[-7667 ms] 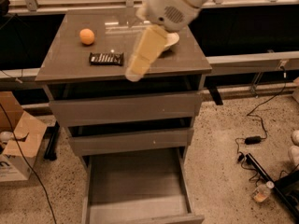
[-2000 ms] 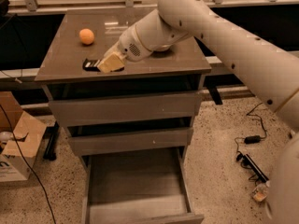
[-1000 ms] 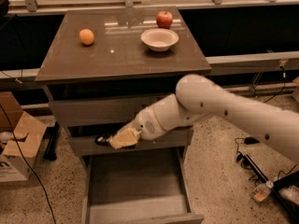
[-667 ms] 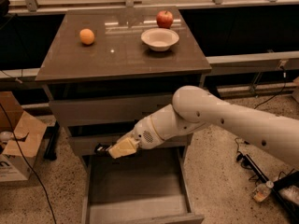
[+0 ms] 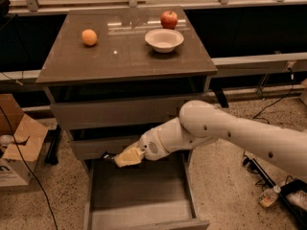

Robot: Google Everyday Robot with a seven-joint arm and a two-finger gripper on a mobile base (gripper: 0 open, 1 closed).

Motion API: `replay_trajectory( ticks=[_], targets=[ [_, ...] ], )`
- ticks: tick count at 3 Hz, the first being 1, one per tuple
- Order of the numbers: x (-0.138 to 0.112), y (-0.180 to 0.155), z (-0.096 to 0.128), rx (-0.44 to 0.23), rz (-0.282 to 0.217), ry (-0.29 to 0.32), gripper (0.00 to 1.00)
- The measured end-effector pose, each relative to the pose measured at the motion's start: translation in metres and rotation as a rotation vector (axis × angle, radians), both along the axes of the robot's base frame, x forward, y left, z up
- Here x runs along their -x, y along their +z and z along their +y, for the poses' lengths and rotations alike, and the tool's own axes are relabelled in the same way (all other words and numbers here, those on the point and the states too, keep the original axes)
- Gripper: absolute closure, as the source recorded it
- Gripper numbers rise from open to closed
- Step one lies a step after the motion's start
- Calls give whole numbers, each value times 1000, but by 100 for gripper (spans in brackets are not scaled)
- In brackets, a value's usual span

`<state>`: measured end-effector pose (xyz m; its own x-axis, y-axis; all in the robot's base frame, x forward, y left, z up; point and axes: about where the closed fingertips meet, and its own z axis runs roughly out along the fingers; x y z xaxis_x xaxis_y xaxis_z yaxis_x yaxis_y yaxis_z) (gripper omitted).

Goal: Place rxbar chocolate into bottom drawer

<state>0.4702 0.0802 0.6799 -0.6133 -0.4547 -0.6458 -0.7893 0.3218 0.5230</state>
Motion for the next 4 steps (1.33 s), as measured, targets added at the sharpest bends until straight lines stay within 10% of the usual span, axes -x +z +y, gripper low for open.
replay_trajectory(
  ticks=[3, 4],
  targets=[
    [3, -230, -50, -48, 278, -134, 100],
    [11, -255, -49, -59, 324, -142, 100]
  ],
)
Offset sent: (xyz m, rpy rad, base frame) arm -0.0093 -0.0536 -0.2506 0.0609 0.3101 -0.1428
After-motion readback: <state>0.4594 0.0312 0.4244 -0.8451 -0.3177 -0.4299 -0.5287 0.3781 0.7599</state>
